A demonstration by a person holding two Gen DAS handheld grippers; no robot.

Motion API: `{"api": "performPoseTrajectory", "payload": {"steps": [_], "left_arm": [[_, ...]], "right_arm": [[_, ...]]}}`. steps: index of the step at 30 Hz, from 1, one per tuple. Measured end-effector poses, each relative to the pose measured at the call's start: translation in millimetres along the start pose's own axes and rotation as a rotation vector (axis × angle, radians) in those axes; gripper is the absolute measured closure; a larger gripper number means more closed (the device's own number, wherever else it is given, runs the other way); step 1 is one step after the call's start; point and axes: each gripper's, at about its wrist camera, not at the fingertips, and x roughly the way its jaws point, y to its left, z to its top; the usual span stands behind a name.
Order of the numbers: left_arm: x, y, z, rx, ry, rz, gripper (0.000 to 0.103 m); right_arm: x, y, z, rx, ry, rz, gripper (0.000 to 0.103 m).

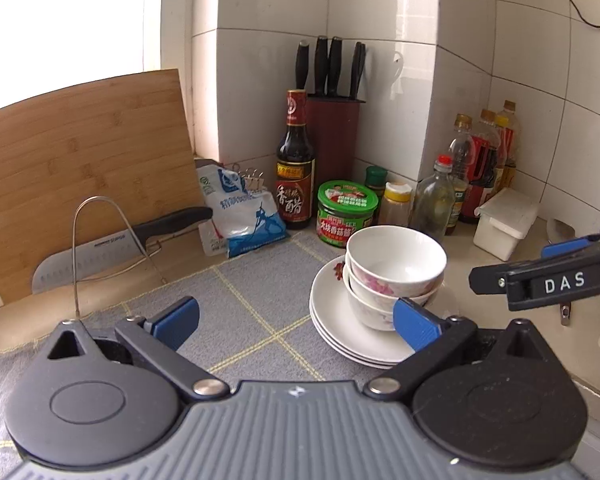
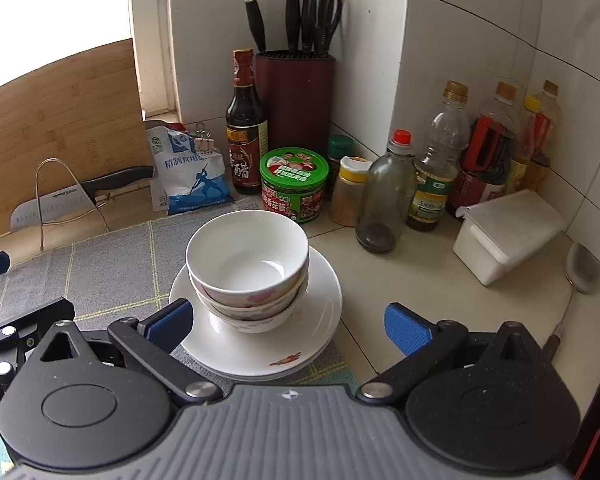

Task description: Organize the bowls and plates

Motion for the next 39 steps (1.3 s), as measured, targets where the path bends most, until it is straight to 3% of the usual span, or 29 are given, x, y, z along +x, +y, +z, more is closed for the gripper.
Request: {"api": "performPoseTrajectory", "payload": {"steps": [4,12,39], "left_arm": [[-10,0,0,-0.010,0.059,0.040,0.001],[-29,-2,1,0.007,0.066,0.039,0.000],[-27,-5,8,-0.007,0.062,0.064,0.001]], "right_arm": [[-23,11,-14,0.007,-0.016,-0.044,0.000],[-47,21,-20,0.026,-0.057,-0.078,0.000],[-51,21,-17,0.018,-0.094,-0.089,0.000]]}}
